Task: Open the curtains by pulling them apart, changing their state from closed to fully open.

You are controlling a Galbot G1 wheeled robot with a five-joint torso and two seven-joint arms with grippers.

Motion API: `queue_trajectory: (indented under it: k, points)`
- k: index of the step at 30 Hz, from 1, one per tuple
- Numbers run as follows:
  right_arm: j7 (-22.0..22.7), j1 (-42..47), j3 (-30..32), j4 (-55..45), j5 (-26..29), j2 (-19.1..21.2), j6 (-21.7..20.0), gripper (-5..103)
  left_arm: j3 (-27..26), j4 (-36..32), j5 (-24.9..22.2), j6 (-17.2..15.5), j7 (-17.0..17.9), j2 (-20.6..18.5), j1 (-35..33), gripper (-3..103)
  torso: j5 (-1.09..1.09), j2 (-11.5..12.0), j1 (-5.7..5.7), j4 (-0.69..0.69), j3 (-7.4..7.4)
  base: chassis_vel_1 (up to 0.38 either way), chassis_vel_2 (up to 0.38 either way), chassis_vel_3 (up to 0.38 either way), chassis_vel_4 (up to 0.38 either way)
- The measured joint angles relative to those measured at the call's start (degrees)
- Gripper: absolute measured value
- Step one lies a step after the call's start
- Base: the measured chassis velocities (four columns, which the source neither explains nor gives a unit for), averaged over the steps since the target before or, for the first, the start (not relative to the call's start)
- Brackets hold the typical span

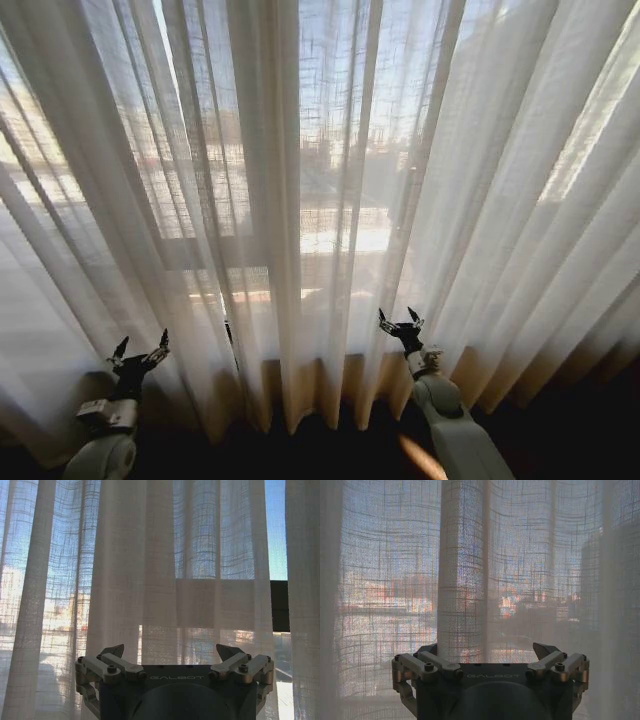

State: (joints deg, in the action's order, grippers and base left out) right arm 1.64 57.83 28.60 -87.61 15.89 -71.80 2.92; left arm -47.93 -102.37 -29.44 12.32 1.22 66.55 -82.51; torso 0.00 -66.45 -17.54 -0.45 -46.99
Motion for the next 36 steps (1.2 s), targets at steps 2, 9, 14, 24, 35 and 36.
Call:
queue_trajectory:
  k: [2, 9, 14, 24, 35, 36]
  points:
    - [0.39, -0.8, -0.39, 0.68, 0.21, 0.1, -0.33, 100, 0.0, 0.0, 0.0, 0.0, 0.0, 0.0, 0.0, 100, -0.01, 0.0, -0.01, 0.01, 0.0, 0.0, 0.0, 0.0, 0.0]
    - [1.83, -5.64, -2.89, 5.35, 0.97, -0.57, -0.79, 100, 0.0, 0.0, 0.0, 0.0, 0.01, 0.0, 0.0, 100, 0.01, 0.0, 0.03, 0.0, 0.01, 0.0, 0.0, 0.0, 0.0]
    - [1.71, -8.88, -4.66, 9.2, 0.97, -0.94, -0.72, 100, 0.0, 0.0, 0.0, 0.0, 0.0, 0.0, 0.0, 100, 0.0, 0.0, 0.02, 0.01, 0.01, 0.0, 0.0, 0.0, 0.0]
    - [1.05, -13.21, -6.88, 13.66, 0.98, -2.24, 0.31, 80, 0.0, 0.0, 0.0, 0.0, 0.0, 0.0, 0.0, 100, 0.0, -0.01, 0.02, 0.01, 0.01, 0.0, 0.0, 0.0, 0.0]
    - [0.35, -9.95, -6.24, 11.56, 0.81, -1.55, 0.92, 43, 0.0, 0.0, 0.0, 0.0, 0.0, 0.0, 0.0, 100, 0.0, -0.01, 0.02, 0.0, 0.02, 0.0, 0.0, 0.0, 0.0]
    - [0.23, -9.75, -6.15, 11.35, 0.88, -1.4, 0.99, 37, 0.0, 0.0, 0.0, 0.0, 0.0, 0.0, 0.0, 100, 0.0, -0.02, 0.02, 0.0, 0.02, 0.0, 0.0, 0.0, 0.0]
